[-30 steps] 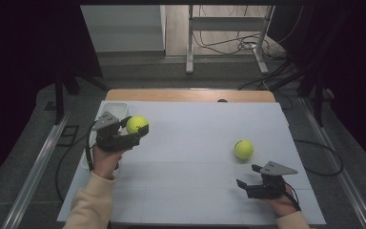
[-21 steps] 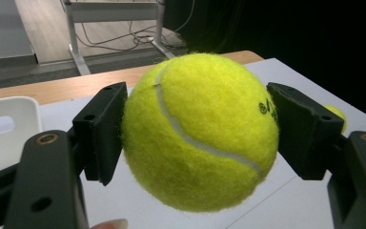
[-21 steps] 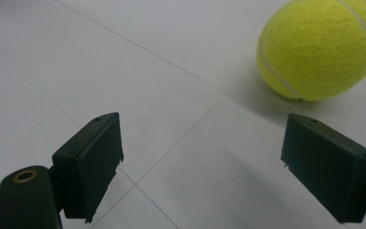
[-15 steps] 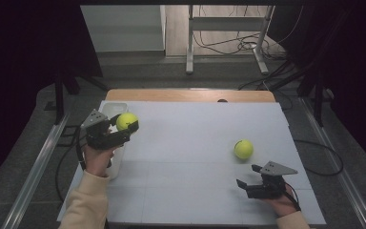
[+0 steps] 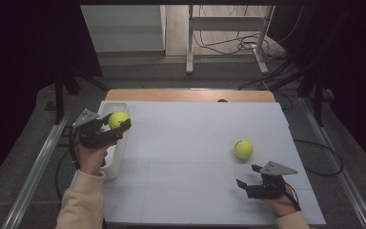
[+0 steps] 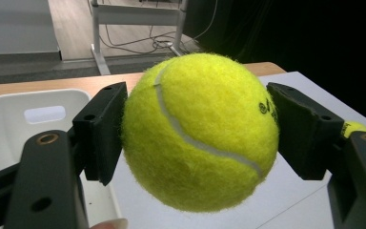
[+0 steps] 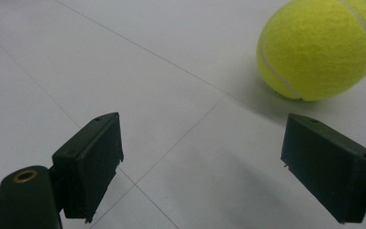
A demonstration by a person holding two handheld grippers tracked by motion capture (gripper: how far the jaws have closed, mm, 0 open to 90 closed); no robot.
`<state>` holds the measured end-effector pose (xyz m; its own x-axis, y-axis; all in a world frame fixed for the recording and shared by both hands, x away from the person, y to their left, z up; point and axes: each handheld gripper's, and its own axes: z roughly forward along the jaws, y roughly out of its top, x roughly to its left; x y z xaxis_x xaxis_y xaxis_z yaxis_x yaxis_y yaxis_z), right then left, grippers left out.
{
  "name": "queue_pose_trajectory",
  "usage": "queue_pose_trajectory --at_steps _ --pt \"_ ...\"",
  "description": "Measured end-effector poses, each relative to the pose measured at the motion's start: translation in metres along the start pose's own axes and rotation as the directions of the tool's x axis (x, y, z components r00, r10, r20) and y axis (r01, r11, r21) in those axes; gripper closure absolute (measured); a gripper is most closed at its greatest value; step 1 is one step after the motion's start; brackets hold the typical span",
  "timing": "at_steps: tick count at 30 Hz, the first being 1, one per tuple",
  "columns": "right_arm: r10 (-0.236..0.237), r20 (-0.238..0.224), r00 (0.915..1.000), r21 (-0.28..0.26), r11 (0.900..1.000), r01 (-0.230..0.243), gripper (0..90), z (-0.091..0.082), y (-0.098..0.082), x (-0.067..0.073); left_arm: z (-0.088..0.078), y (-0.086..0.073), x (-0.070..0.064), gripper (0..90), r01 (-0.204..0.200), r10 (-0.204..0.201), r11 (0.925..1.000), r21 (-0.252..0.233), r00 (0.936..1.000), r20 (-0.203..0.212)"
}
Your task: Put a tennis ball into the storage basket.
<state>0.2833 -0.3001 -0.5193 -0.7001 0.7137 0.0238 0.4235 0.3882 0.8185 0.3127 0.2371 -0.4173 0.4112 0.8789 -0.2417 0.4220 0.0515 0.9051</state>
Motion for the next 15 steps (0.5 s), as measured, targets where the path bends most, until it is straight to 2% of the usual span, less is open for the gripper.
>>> queue_pose_trajectory --at_steps 7,15 --pt "0.002 -0.001 1.0 0.001 1.0 -0.002 14.6 0.0001 0.0 0.0001 -0.0018 -0.0003 0.0048 26.1 0.002 -0.002 1.0 -0.009 0.9998 -0.02" --pt "-0.001 0.004 1.0 0.003 1.0 0.001 14.6 -0.0001 0.0002 0.0003 0.0015 -0.0011 0.0097 26.1 0.0 0.0 1.0 0.009 0.999 -0.044"
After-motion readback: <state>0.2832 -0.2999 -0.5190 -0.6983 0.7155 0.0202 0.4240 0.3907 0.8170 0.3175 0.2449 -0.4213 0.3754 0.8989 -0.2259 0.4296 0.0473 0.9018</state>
